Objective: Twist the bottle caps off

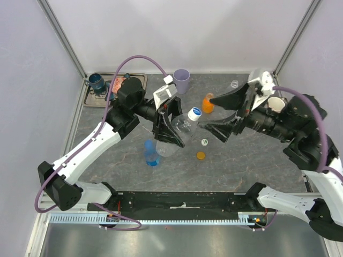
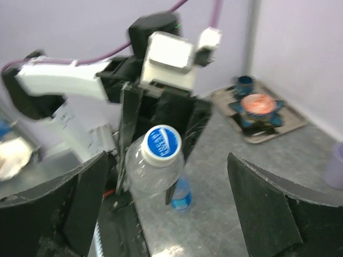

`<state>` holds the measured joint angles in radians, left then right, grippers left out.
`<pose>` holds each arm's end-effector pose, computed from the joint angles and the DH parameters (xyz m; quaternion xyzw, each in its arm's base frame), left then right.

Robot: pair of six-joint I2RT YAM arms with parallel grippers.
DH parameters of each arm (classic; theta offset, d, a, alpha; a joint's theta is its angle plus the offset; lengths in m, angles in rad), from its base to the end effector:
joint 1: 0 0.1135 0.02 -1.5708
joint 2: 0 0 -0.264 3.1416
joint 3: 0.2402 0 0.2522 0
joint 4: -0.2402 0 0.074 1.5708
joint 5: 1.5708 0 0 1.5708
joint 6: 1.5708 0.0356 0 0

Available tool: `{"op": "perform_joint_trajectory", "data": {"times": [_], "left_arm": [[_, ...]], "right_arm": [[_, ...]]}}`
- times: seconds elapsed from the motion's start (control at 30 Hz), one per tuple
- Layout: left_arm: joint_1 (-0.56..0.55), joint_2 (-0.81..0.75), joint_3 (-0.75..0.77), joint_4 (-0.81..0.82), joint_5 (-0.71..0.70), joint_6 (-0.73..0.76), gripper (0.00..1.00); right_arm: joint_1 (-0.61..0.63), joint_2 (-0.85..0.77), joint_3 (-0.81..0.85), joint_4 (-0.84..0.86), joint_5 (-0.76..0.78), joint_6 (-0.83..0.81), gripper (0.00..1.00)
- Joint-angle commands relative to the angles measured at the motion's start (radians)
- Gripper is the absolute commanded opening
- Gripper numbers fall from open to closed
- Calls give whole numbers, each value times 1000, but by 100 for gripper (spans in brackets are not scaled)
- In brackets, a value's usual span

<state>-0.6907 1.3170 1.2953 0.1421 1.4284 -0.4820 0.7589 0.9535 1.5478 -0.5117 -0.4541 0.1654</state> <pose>0.1921 -0.2045 0.4332 0.5397 0.4474 -0.6748 0.2306 0.0924 0.1092 0.5244 -0.3513 0.5827 0.4561 0.5736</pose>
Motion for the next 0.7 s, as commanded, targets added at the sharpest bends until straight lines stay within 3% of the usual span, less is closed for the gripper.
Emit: {"op": "perform_joint_trajectory", "data": {"times": [0.0,0.13,0.23,0.4,0.57,0.67], "left_arm": [[3,-22,62,-258,-115,227,45],[3,-24,71,-331,-201,284,45],[0,-33,65,-389,-357,328,46],[-15,-51,61,-460,-702,401,46],[-69,-76,47,-486,-1003,460,46],[-87,-81,44,-493,-1081,474,46]], "right_arm": [[0,-10,142,-92,355,52,98],[2,-22,123,-87,628,130,98],[2,-74,39,-13,773,222,98],[0,-163,-155,180,695,292,96],[2,-76,-103,53,739,399,84],[2,-24,-86,12,749,413,83]]}}
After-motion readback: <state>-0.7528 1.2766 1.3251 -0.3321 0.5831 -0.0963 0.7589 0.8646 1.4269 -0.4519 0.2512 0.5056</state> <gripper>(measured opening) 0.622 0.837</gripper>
